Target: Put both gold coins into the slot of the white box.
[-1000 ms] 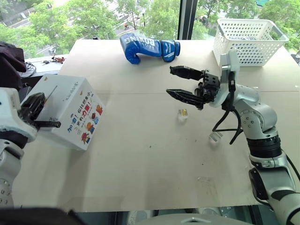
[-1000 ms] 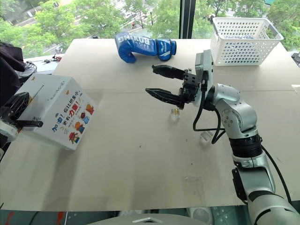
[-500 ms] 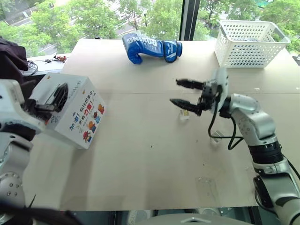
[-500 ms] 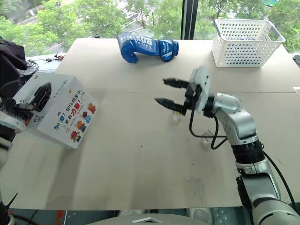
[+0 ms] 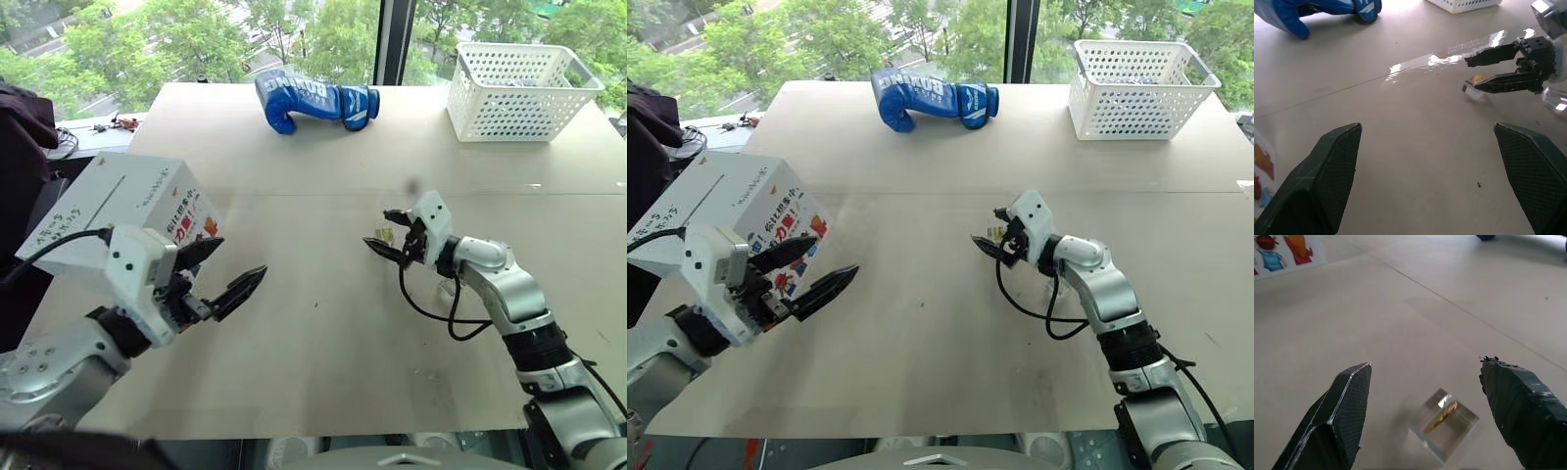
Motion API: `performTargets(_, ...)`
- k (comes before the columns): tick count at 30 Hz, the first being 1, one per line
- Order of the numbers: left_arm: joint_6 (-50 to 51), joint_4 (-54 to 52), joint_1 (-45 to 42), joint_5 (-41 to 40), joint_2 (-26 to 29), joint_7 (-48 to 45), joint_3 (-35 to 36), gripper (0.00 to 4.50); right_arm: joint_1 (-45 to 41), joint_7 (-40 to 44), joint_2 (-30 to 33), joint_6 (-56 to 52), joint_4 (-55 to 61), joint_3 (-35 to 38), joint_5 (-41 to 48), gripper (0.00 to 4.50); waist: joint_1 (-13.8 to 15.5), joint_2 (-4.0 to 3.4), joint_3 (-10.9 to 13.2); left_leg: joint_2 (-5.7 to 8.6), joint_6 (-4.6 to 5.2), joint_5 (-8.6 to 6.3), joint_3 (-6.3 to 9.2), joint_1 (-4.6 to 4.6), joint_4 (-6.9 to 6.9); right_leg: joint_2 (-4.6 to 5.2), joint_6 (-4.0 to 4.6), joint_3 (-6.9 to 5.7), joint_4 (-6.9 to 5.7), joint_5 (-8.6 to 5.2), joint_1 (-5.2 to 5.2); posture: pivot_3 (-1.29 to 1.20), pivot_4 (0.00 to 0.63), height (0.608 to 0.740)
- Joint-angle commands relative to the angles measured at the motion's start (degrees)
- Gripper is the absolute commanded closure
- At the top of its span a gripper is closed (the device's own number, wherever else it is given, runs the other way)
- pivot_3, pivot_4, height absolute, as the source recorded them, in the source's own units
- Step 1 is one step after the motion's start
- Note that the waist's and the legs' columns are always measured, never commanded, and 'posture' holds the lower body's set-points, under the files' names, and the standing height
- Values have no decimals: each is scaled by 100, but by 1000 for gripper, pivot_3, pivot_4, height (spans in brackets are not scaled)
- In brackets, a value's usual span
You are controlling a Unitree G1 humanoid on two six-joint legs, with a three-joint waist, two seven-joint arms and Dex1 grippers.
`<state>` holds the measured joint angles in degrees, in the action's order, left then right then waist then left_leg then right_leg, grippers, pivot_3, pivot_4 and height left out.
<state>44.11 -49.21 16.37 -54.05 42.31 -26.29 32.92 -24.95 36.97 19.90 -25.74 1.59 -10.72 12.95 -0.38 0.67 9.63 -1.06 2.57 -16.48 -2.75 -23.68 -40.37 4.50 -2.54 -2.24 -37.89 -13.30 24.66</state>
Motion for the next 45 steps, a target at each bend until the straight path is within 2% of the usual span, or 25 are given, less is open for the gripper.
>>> performTargets(1, -226, -83, -13, 132, -11, -61, -158, 100, 61, -238, -102, -124, 360, 171, 26, 649, -11, 0, 0, 0, 0, 0, 0, 0, 0, -1, -2, 0, 0, 1, 0, 0, 150, 704)
performTargets(7, -310, -2, 26, 188, 21, -157, -205, 100, 259, -359, -123, -172, 580, 146, -3, 649, -21, 0, 0, -16, 0, 0, 6, 0, 1, -26, -18, -1, -4, 10, 3, 0, 150, 704)
performTargets(8, -316, 9, 33, 197, 22, -172, -198, 0, 276, -374, -129, -177, 601, 144, 2, 1186, -21, 0, 0, -16, 0, 0, 6, 0, 1, -27, -18, -1, -3, 10, 3, 0, 150, 704)
performTargets(10, -328, 21, 45, 205, 24, -188, -193, 0, 298, -400, -144, -169, 628, 146, 12, 1906, -22, 0, 0, -16, 0, 0, 5, -1, 1, -27, -18, 1, -2, 10, 3, 0, 150, 704)
performTargets(11, -332, 22, 49, 209, 21, -187, -195, 0, 305, -407, -147, -166, 632, 146, 13, 2495, -22, 0, 0, -16, 0, 0, 4, -1, 1, -27, -19, 2, -2, 10, 3, 0, 150, 704)
performTargets(12, -334, 22, 53, 214, 17, -188, -196, 0, 312, -412, -149, -163, 634, 145, 11, 2887, -22, 0, 0, -16, 0, 0, 4, -1, 1, -27, -19, 2, -1, 10, 3, 0, 150, 704)
performTargets(14, -337, 30, 70, 217, 15, -201, -185, 0, 322, -409, -148, -176, 643, 128, 4, 4062, -20, 0, 0, -16, 0, 0, 4, 0, 1, -27, -19, 2, -1, 11, 3, 0, 150, 704)
performTargets(15, -339, 32, 81, 219, 13, -206, -183, 0, 326, -405, -145, -182, 646, 120, 1, 4465, -20, 0, 0, -16, 0, 0, 5, 0, 1, -28, -19, 2, -1, 11, 3, 0, 150, 704)
performTargets(21, -379, 3, 187, 185, -73, -195, -214, 0, 316, -358, -194, -247, 672, 174, 126, 4465, -21, 0, 0, -16, 0, 0, 5, 0, 1, -29, -19, 3, -1, 10, 3, 0, 150, 704)
performTargets(24, -397, 15, 121, 79, -193, -148, -302, 0, 270, -402, -430, -525, 758, 445, 562, 4465, -21, 0, 0, -17, 0, 0, 6, 0, 1, -30, -19, 3, -2, 11, 3, 0, 150, 704)
performTargets(28, -478, 210, -419, -1267, -863, 411, -528, 0, 50, -573, -1148, -1466, 1167, 1216, 2088, 4465, 0, 4, -1, -18, 1, 0, 9, -2, 0, -28, -20, 2, -3, 12, 2, 0, 150, 704)
performTargets(30, -744, 430, -781, -2178, -1432, 799, -727, 0, -138, -704, -1484, -1865, 1306, 1477, 2799, 4465, -9, 2, -2, -20, 1, -1, 13, -1, -1, -26, -20, 2, -5, 13, 0, 0, 150, 704)
performTargets(32, -1058, 703, -1228, -2700, -2021, 1153, -953, 0, -372, -877, -1802, -2180, 1358, 1684, 3479, 4465, -7, 3, -2, -18, 2, -1, 14, 0, -2, -22, -20, 3, -6, 14, -2, 0, 150, 704)
performTargets(37, -1439, 1130, -2037, -3050, -2850, 1404, -1475, 0, -875, -1236, -2368, -2600, 1263, 2050, 4913, 4465, -1, 5, -5, -14, 3, -1, 18, 1, -5, -29, -18, -3, -11, 15, -6, 0, 150, 704)
performTargets(42, -1502, 1296, -2330, -3160, -3056, 1331, -1841, 0, -1085, -1573, -2619, -2671, 1229, 2116, 5791, 4465, -17, 5, -5, -10, 5, -1, 14, -1, -6, -32, -19, 3, -8, 15, -6, 0, 150, 704)
performTargets(45, -1484, 1342, -2363, -3186, -3094, 1248, -2042, 1307, -1115, -1680, -2641, -2703, 1271, 2027, 6116, 4500, -29, 5, -5, -11, 5, -1, 14, 1, -5, -36, -19, 3, -9, 15, -6, 0, 150, 704)
